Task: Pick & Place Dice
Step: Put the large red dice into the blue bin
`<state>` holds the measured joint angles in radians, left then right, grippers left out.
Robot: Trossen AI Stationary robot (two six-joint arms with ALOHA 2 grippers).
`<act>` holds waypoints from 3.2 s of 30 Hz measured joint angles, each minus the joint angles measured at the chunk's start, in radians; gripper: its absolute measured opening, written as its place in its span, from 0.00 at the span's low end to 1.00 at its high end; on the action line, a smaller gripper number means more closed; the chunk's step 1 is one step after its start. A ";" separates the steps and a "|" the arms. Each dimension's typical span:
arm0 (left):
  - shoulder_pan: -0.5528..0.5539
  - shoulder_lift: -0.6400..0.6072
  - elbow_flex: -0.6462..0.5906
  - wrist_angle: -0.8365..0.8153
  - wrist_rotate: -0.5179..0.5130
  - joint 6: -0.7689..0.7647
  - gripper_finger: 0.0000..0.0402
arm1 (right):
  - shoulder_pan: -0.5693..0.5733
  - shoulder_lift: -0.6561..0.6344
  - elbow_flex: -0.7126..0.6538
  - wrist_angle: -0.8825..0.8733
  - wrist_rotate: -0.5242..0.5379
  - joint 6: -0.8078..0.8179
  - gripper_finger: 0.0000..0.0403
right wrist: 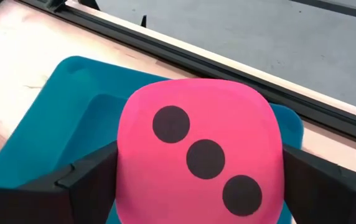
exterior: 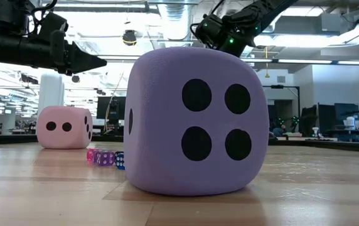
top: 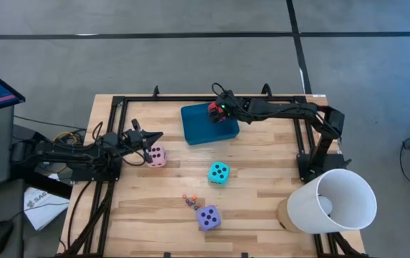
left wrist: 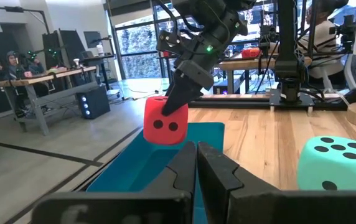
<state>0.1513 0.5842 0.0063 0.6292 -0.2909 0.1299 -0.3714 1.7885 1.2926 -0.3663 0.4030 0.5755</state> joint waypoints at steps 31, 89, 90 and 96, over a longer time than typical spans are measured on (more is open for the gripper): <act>0.000 0.000 0.000 0.000 0.003 0.000 0.01 | -0.012 0.121 0.053 0.000 -0.010 -0.026 0.91; 0.000 0.000 0.000 0.000 0.003 0.000 0.01 | 0.031 0.121 0.054 0.031 -0.010 -0.026 0.98; 0.000 0.000 0.000 0.000 0.003 0.000 0.01 | 0.031 0.121 0.054 0.031 -0.010 -0.026 0.98; 0.000 0.000 0.000 0.000 0.003 0.000 0.01 | 0.031 0.121 0.054 0.031 -0.010 -0.026 0.98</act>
<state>0.1509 0.5846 0.0059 0.6292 -0.2878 0.1299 -0.3405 1.9095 1.3464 -0.3355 0.3927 0.5495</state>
